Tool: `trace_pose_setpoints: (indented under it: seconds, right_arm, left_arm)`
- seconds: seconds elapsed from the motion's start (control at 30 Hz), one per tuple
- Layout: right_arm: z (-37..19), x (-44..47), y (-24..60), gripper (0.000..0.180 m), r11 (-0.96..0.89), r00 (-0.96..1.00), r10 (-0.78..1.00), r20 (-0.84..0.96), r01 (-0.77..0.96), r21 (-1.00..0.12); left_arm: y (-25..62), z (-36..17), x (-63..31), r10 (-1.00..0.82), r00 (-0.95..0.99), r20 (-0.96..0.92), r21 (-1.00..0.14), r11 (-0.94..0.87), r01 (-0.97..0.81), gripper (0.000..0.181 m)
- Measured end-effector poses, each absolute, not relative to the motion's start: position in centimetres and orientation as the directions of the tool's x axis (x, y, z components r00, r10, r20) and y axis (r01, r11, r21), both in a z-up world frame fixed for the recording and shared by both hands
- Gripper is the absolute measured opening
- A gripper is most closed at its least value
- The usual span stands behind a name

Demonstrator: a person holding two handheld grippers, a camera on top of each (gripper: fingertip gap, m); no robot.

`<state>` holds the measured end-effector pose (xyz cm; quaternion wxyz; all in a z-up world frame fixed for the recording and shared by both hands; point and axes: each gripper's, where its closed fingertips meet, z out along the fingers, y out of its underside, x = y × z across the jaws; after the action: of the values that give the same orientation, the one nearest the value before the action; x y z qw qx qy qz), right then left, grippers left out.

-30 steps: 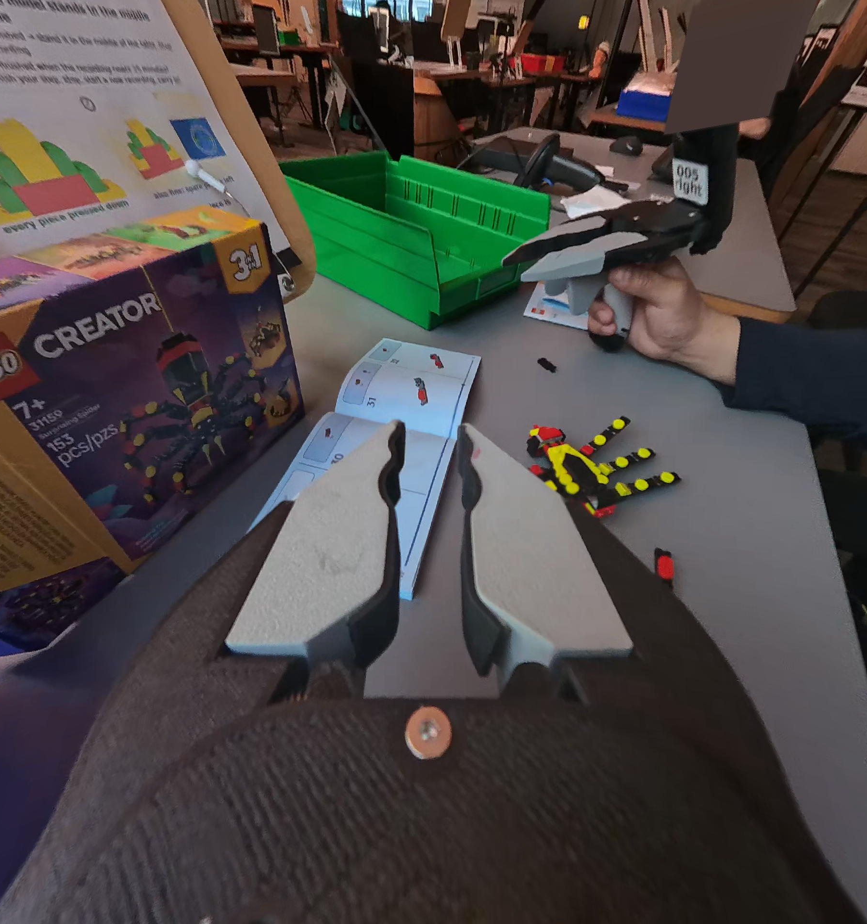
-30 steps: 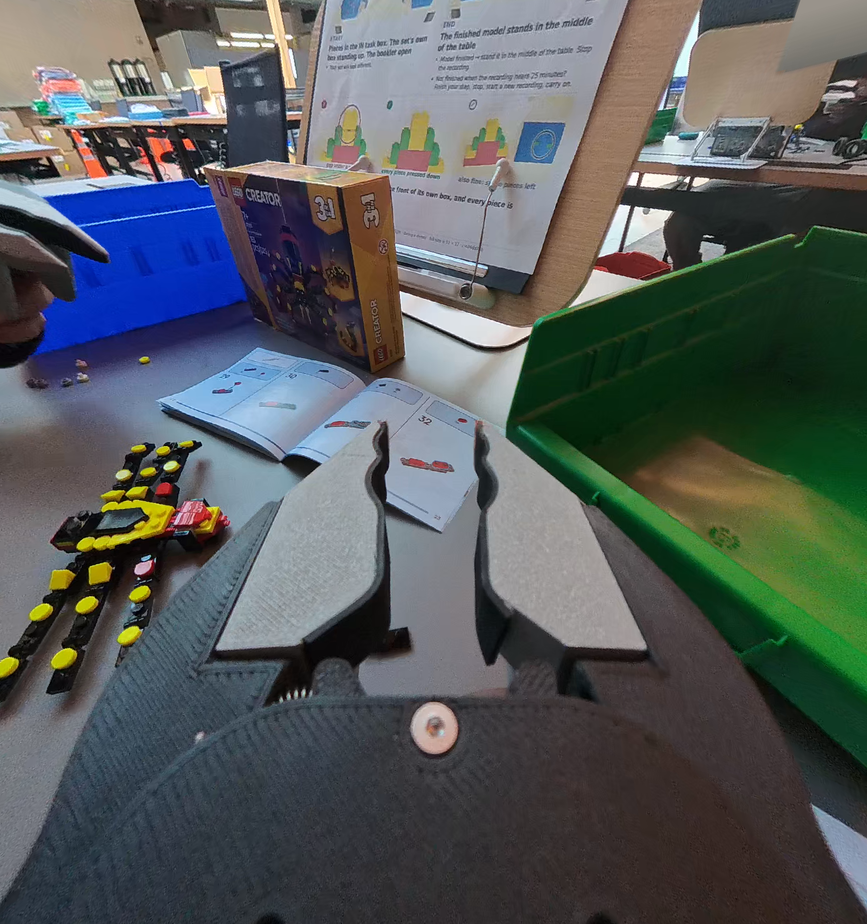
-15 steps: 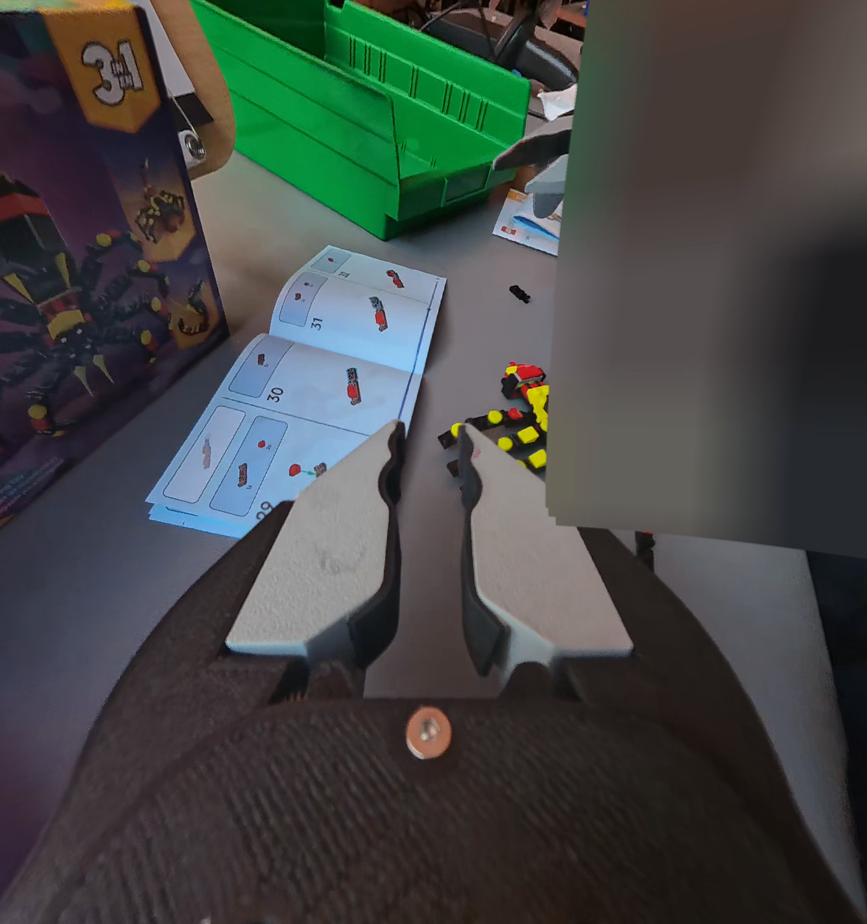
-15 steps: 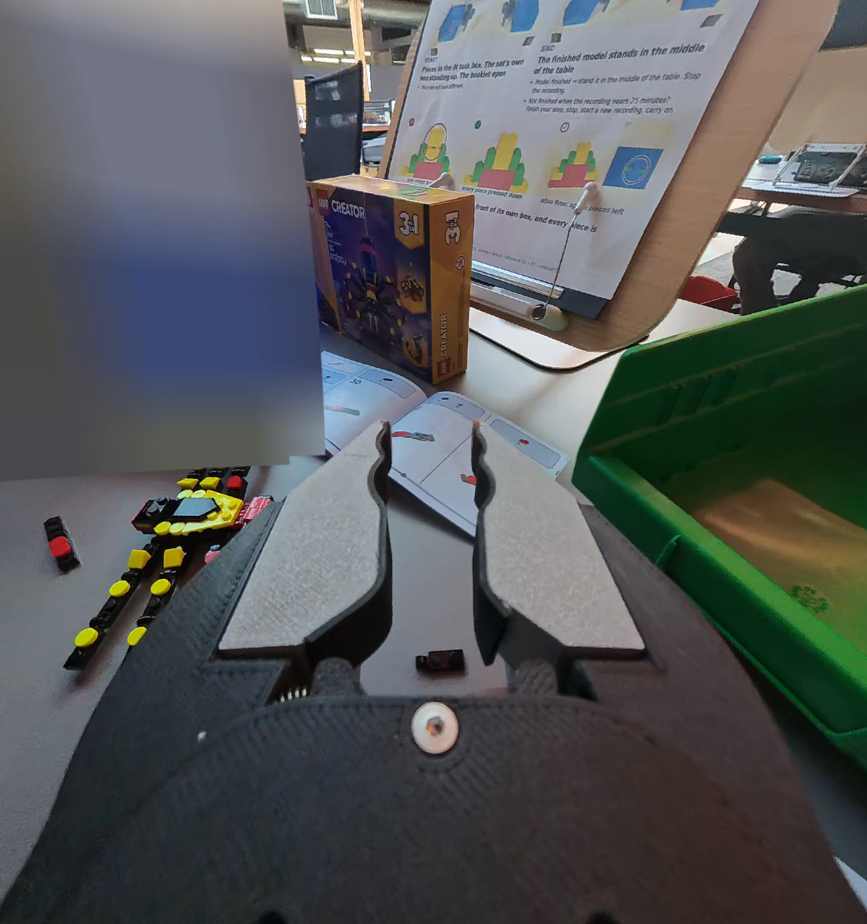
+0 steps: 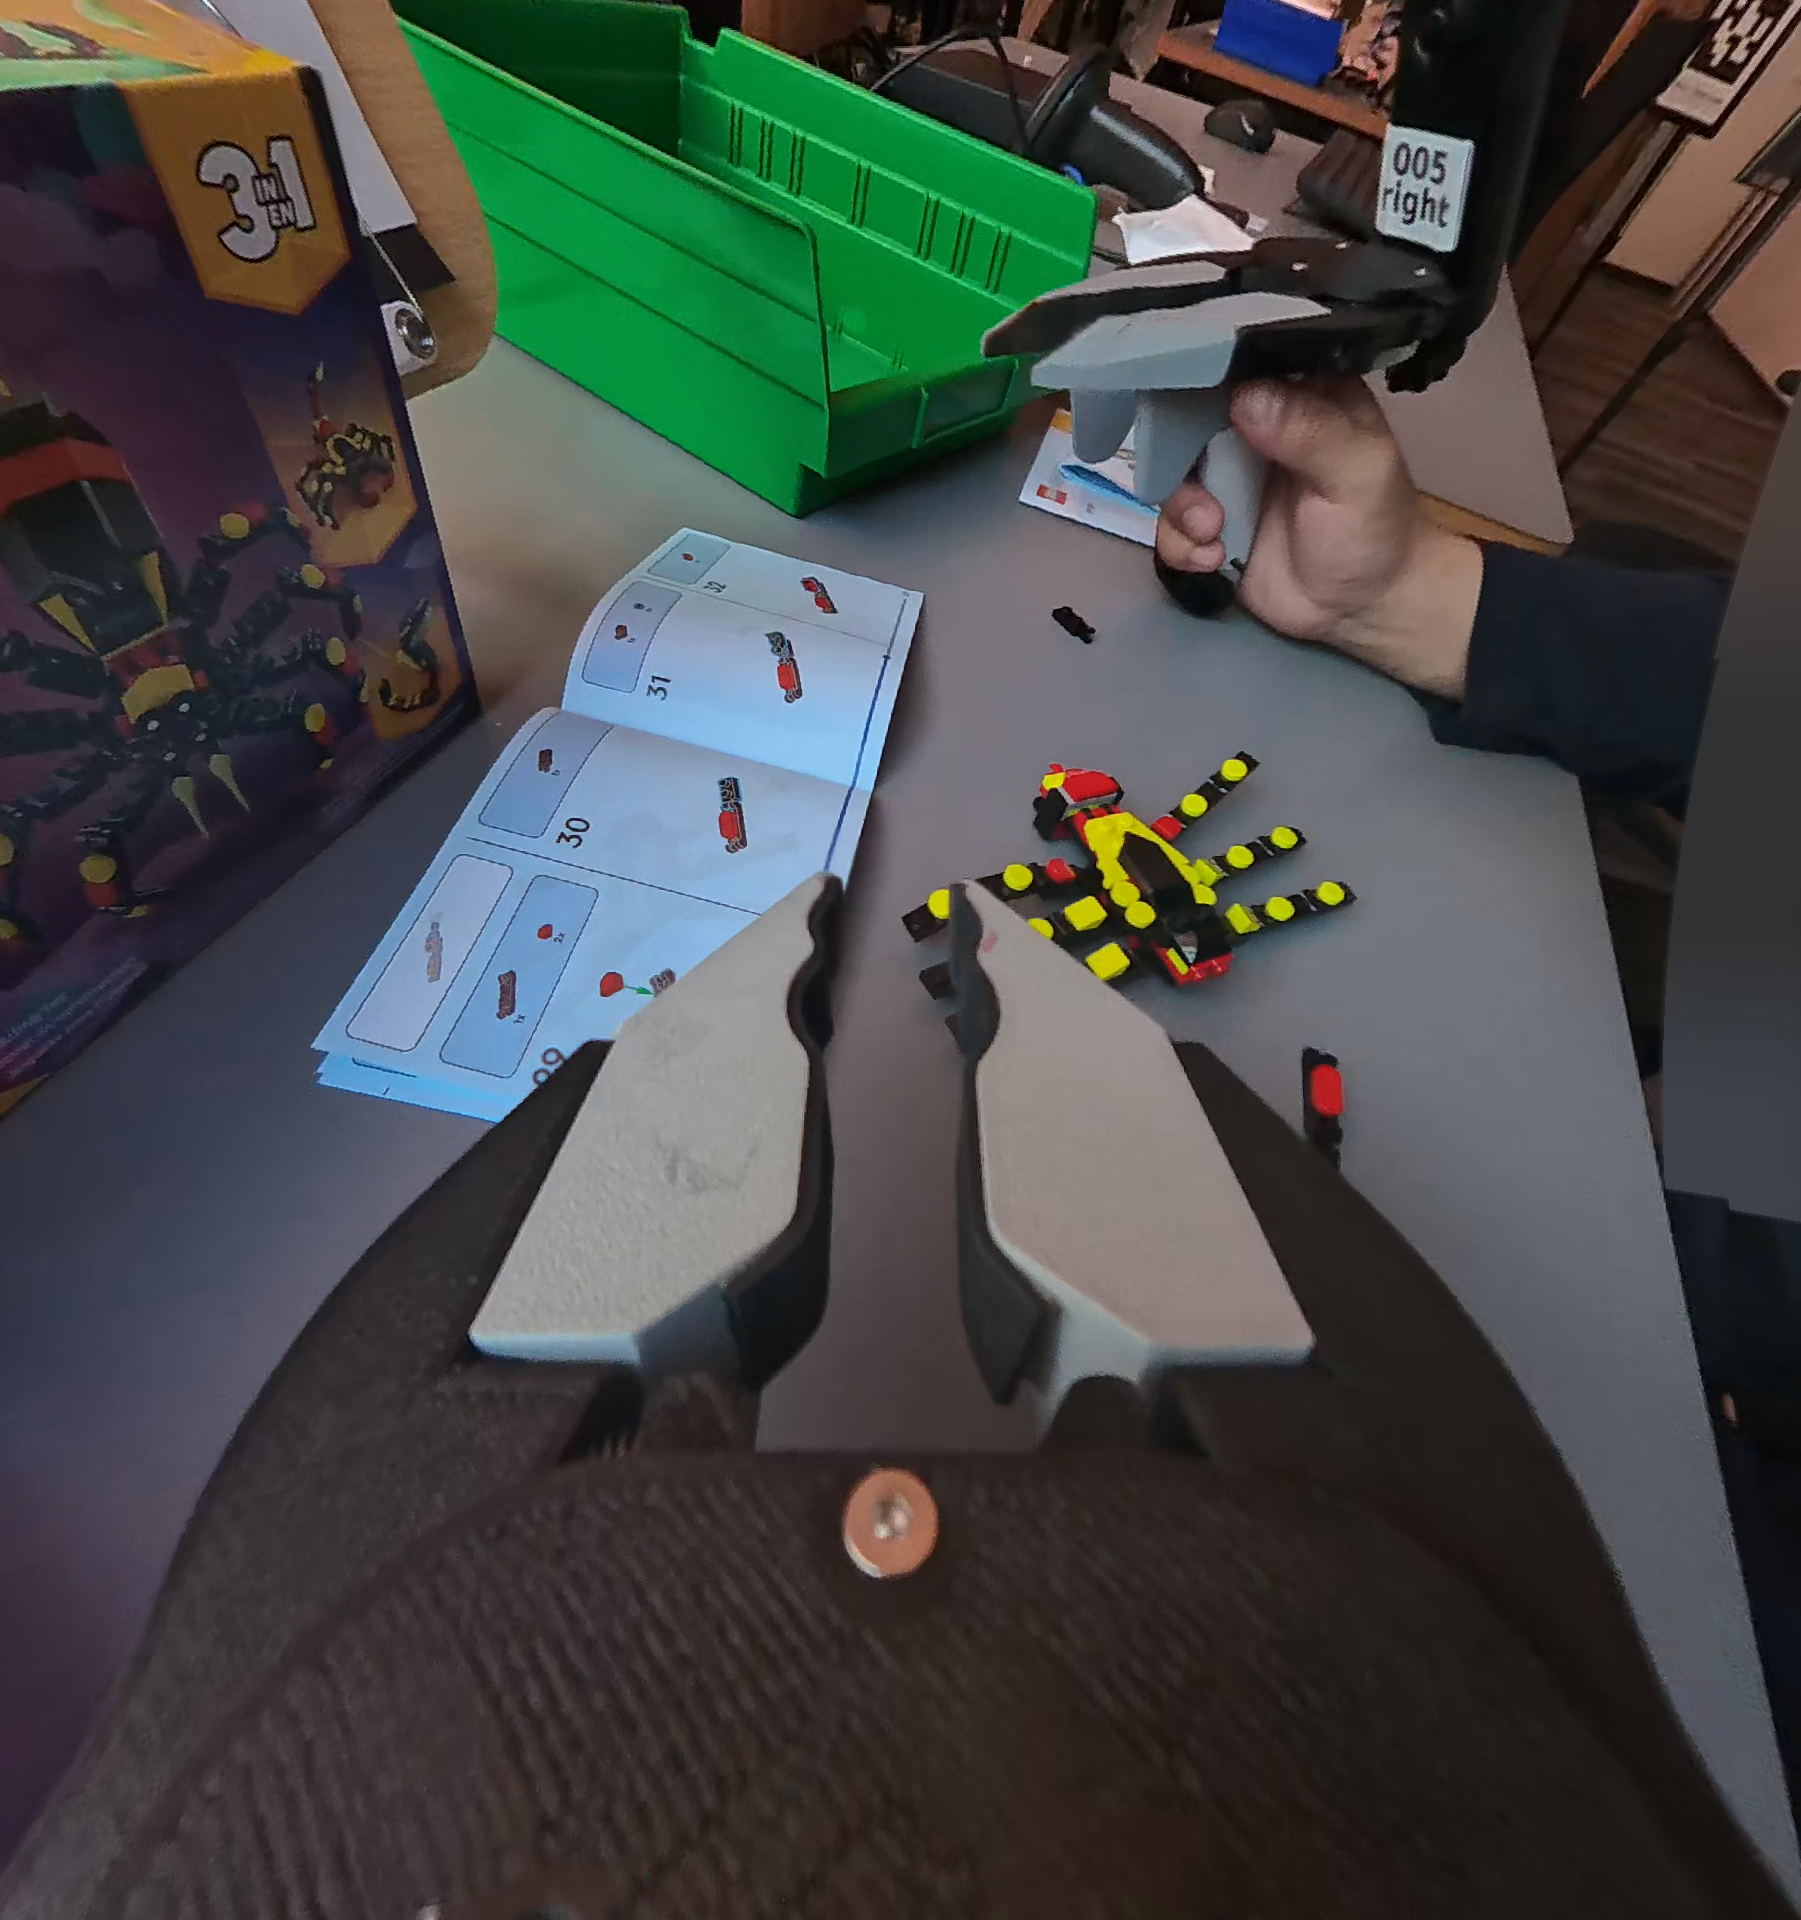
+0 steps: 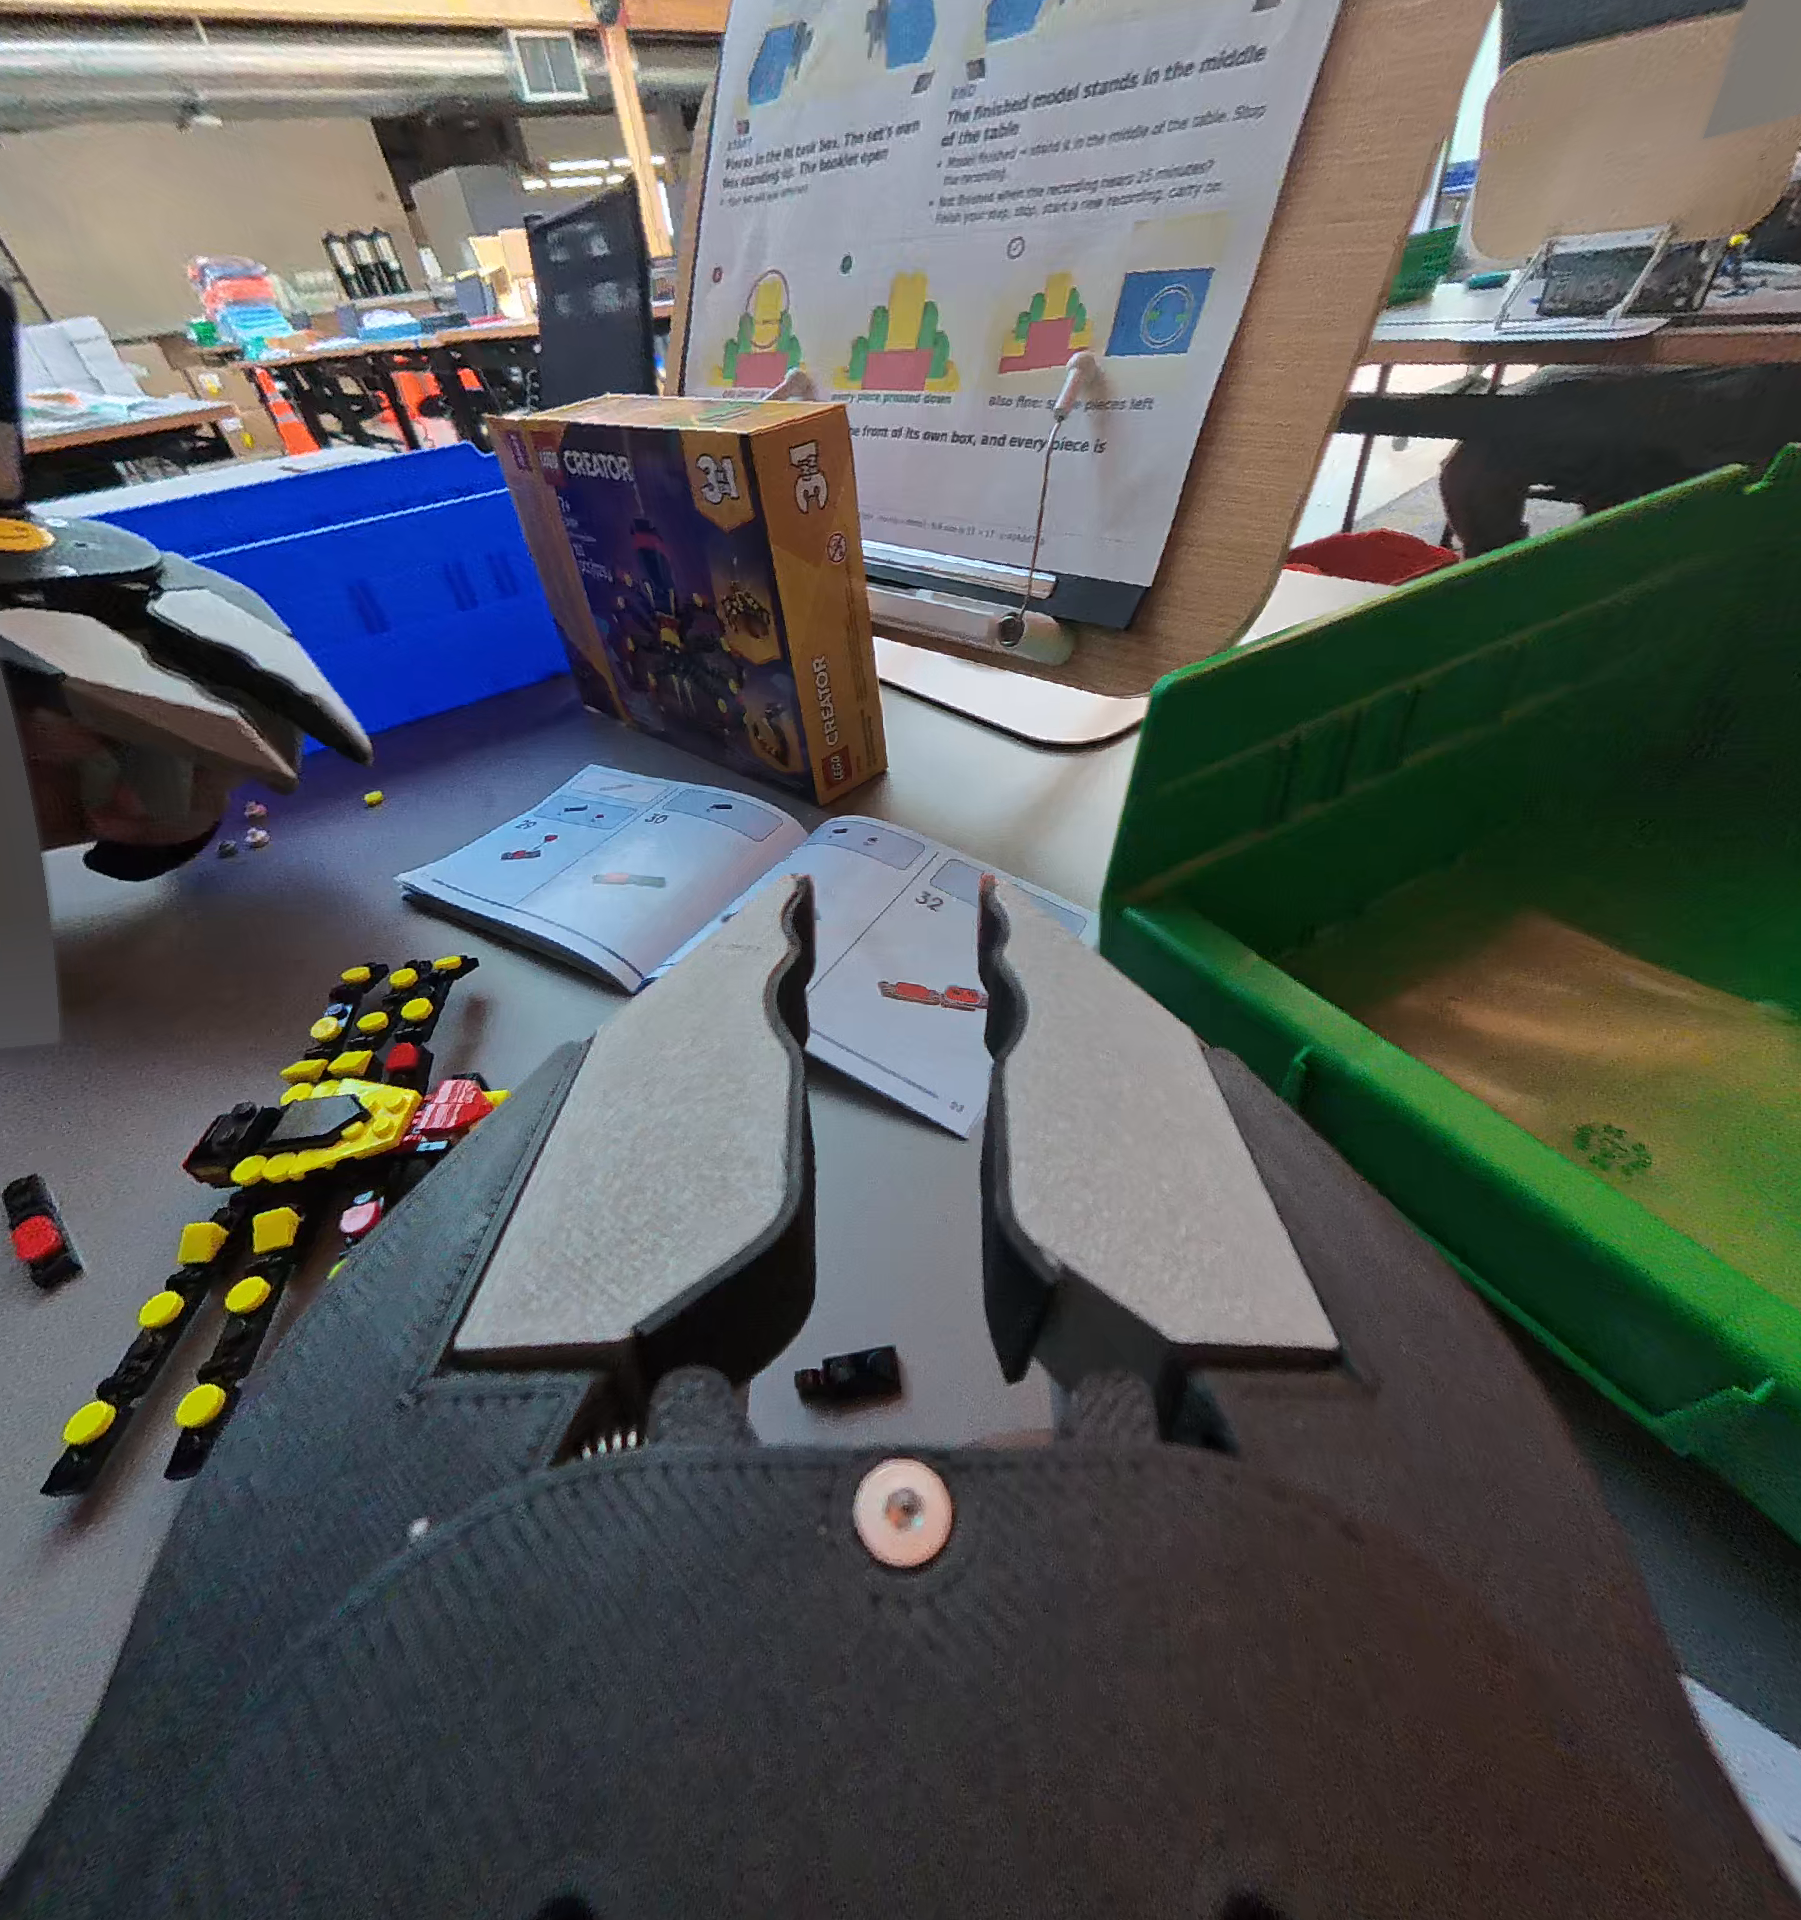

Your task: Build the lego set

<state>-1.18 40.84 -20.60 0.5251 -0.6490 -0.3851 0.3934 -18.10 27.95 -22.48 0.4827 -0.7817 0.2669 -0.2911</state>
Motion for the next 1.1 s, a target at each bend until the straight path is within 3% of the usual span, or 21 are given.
trace_pose_setpoints:
  seconds: [0.37, 1.1]
  right_arm:
    - [-20.5, -0.2, 41.8, 0.028, -0.165, 0.452, 0.884, -0.120, 0.063, -0.984]
    - [-21.3, -0.6, 42.5, 0.024, -0.166, 0.444, 0.892, -0.091, 0.133, -0.977]
  left_arm:
    - [27.8, -22.1, -18.0, -0.694, 0.714, 0.088, -0.918, -0.335, -0.211, 0.016]
    - [27.5, -22.6, -17.5, -0.706, 0.701, 0.102, -0.901, -0.365, -0.236, 0.015]
